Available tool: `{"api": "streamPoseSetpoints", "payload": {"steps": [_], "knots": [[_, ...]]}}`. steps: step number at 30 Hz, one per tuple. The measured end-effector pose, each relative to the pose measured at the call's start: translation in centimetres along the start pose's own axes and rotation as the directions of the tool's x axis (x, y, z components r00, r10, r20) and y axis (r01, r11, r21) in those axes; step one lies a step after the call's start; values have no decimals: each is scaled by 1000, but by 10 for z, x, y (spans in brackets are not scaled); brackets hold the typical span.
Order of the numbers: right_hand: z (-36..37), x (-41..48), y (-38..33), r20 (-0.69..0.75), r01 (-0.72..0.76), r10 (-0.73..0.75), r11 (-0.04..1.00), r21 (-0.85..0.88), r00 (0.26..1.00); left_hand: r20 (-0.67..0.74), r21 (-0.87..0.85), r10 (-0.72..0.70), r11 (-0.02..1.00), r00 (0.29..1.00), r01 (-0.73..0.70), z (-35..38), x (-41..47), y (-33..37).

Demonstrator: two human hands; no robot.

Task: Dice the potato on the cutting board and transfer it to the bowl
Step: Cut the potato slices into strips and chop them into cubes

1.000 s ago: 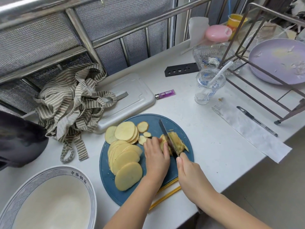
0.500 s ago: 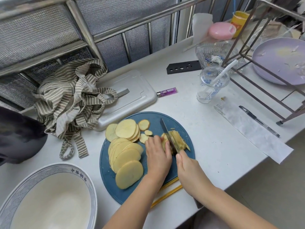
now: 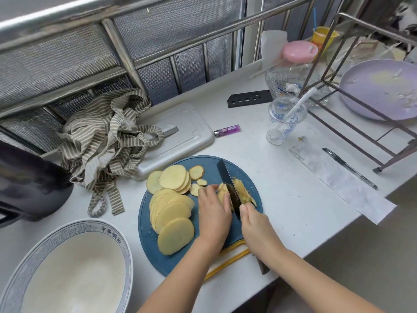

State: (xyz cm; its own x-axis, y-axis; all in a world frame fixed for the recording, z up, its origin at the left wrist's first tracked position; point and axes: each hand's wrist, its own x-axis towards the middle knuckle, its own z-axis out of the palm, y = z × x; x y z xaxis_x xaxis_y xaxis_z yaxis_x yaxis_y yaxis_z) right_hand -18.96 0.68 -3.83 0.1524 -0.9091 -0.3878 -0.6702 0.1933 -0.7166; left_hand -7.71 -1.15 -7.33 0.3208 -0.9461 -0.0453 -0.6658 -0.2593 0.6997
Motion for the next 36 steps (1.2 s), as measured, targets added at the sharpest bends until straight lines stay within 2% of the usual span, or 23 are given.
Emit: {"api": "streamPoseSetpoints", "payload": {"steps": [6,10,16,22,25,28,36], "knots": [[1,-2,-1,-12,29,-30,999,-29,999,138,-75,-251,962,958,263,-15,7,0],[5,-1,0,-15,65,-67,994,-86,998,197,-273,-314,892,929,360,-22,10,-2],[11,-4,-5,-5,88,-89,988,-130,996,198,-353,-371,837,907,419,-20,14,-2],[-8,-6,-7,-15,104,-106,991,-88,994,357,-378,-410,759,840,531,-25,24,-1],[-16,-15,-8,-14,113,-113,994,-9,994,408,-411,-410,716,816,565,-29,26,-1],[-19,-22,-8,-1,105,-105,993,53,994,404,-426,-404,711,820,560,-28,26,-3],[-16,-23,-3,3,105,-105,993,50,994,373,-455,-377,722,848,522,-26,22,-2]]}}
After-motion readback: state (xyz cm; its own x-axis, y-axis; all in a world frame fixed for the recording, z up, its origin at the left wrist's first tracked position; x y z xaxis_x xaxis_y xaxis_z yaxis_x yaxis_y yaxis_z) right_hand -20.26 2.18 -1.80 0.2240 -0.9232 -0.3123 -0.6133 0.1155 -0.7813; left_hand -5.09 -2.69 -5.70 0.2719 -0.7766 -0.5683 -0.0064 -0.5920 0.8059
